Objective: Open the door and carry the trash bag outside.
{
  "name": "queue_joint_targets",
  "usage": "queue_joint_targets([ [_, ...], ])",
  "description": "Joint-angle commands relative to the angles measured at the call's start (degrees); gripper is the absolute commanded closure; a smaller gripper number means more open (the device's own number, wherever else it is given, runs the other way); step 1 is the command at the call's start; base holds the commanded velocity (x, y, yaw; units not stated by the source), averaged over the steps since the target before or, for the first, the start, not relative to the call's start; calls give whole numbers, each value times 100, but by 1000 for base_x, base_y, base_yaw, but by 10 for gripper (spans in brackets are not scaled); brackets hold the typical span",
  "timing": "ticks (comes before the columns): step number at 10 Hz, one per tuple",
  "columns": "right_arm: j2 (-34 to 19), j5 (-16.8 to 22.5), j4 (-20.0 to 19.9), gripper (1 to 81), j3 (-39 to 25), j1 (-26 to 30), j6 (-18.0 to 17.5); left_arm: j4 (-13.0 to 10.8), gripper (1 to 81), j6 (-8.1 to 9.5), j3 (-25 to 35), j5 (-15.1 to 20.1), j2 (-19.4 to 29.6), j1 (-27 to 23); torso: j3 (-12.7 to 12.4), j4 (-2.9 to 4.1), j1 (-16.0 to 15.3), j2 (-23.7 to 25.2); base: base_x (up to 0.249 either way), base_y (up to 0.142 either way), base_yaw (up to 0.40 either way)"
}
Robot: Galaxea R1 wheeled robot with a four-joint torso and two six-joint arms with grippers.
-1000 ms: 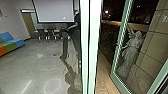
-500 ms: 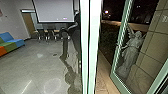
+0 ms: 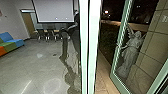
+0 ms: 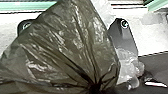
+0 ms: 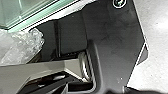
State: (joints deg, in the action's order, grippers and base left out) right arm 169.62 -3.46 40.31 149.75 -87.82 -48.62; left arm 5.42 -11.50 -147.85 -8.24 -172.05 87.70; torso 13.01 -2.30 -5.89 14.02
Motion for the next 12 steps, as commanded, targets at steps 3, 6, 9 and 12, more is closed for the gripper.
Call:
queue_joint_targets([
  [3, -31, 214, 64, 10, -8, 190, 10, -50, 811, 7, 72, 279, -58, -205, 0, 0, 0, 0, 0, -84, 0],
  [6, -22, 214, 64, 10, -17, 163, 10, -50, 811, -2, 72, 270, -50, -213, 0, 0, 0, 0, 0, -99, 0],
  [9, -5, 214, 64, 10, -8, 146, 19, -59, 811, -2, 72, 270, -67, -205, 0, 0, 0, 0, 0, -116, 0],
  [12, 22, 214, 126, 10, -8, 111, 10, -68, 811, -2, 72, 270, -76, -196, 0, 0, 0, 0, 0, -132, 0],
])
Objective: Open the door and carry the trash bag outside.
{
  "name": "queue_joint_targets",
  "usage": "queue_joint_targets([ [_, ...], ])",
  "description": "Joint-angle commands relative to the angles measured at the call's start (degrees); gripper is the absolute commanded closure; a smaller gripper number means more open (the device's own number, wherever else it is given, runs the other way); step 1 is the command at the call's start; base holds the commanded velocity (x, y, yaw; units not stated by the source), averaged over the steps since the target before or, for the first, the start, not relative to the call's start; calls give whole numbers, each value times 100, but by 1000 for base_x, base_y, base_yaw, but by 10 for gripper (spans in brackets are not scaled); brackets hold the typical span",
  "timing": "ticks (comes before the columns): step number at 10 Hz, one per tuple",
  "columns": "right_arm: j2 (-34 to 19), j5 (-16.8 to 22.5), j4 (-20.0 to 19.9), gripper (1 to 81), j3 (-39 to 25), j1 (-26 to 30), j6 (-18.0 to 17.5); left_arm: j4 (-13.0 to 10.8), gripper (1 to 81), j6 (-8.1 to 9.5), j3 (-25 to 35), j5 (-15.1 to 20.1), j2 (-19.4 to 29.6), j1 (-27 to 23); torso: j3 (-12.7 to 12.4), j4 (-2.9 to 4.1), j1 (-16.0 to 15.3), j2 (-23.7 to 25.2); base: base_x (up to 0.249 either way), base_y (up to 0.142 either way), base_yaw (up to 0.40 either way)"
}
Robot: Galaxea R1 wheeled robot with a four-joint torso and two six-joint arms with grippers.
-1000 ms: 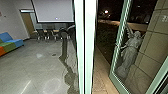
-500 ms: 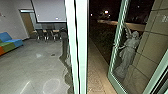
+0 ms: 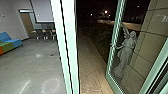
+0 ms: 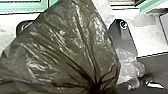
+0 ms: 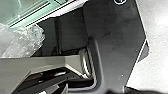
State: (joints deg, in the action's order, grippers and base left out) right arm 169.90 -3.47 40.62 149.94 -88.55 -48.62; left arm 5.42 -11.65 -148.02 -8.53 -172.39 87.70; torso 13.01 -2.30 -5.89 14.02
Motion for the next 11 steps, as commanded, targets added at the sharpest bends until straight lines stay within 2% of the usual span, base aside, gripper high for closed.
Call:
queue_joint_targets([
  [1, -6, 216, 95, 10, -28, 184, 10, -68, 811, 14, 89, 291, -42, -196, 0, 0, 0, 0, 0, -136, 0],
  [11, 11, 216, 130, 10, -19, 175, 10, -59, 811, 14, 89, 282, -51, -178, 0, 0, 0, 0, 0, -136, 0],
])
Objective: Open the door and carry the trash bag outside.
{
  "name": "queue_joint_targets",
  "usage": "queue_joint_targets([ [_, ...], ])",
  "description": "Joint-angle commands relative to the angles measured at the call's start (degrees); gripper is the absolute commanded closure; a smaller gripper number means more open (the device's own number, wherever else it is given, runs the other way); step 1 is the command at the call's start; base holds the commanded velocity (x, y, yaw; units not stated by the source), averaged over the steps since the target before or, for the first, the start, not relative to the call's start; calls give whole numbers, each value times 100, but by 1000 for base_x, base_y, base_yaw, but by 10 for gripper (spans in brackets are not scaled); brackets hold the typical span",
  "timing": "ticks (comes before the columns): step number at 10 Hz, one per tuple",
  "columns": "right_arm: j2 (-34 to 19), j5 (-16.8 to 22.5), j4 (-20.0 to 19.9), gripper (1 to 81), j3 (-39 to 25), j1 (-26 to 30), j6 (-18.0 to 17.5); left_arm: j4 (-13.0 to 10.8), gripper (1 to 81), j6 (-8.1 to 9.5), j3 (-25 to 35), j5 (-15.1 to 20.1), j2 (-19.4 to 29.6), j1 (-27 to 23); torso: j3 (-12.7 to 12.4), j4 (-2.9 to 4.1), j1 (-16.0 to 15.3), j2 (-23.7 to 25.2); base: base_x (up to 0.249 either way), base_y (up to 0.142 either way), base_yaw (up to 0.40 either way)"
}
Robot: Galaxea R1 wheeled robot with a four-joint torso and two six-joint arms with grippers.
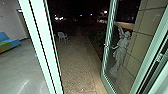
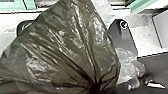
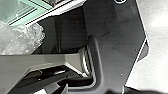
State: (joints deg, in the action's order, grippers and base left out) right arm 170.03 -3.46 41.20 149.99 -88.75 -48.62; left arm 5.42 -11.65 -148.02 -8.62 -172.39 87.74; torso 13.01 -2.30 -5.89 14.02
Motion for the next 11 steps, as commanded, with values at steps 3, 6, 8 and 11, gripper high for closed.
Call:
queue_joint_targets([
  [3, 7, 214, 72, 10, -24, 195, 10, -59, 811, 14, 89, 291, -59, -182, 0, 0, 0, 0, 0, -141, 0],
  [6, 7, 223, 72, 10, -24, 194, 10, -59, 811, 14, 89, 291, -59, -182, 0, 0, 0, 0, 0, -135, 0],
  [8, 16, 214, 72, 10, -24, 195, 10, -51, 811, 14, 89, 291, -59, -182, 0, 0, 0, 0, 0, -123, 0],
  [11, 24, 214, 72, 10, -24, 195, 10, -50, 811, 14, 89, 291, -51, -182, 0, 0, 0, 0, 0, -76, 0],
])
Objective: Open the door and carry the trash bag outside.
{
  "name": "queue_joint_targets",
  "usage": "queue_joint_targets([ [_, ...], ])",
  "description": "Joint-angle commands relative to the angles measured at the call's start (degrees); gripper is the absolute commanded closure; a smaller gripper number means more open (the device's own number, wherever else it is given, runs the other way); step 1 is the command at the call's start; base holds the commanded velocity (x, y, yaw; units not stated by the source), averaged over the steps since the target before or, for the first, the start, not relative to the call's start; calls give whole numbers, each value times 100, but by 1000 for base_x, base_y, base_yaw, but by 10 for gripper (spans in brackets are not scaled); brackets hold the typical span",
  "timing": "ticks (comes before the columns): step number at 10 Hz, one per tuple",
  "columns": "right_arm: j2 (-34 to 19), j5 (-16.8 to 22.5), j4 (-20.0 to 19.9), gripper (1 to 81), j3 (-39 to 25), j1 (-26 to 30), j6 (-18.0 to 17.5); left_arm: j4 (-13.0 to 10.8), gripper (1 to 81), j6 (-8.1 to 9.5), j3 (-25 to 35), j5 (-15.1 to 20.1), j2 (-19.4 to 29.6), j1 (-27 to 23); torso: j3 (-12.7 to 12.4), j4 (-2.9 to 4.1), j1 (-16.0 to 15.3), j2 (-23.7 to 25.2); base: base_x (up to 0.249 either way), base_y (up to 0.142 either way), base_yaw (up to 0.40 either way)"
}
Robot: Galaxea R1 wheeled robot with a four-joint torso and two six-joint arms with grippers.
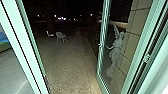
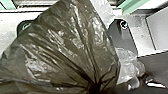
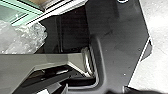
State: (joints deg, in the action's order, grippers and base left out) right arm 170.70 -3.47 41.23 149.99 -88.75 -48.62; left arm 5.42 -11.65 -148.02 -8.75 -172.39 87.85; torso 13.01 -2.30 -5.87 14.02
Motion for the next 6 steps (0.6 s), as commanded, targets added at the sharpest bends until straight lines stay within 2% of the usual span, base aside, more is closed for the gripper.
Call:
queue_joint_targets([
  [1, -43, 216, 70, 10, -24, 195, 10, -50, 811, 14, 89, 304, -51, -193, 0, 0, 0, 0, 0, -75, 0],
  [6, -34, 216, 70, 10, -15, 195, 10, -59, 811, 14, 89, 304, -59, -184, 0, 0, -2, 0, 0, -75, 0],
])
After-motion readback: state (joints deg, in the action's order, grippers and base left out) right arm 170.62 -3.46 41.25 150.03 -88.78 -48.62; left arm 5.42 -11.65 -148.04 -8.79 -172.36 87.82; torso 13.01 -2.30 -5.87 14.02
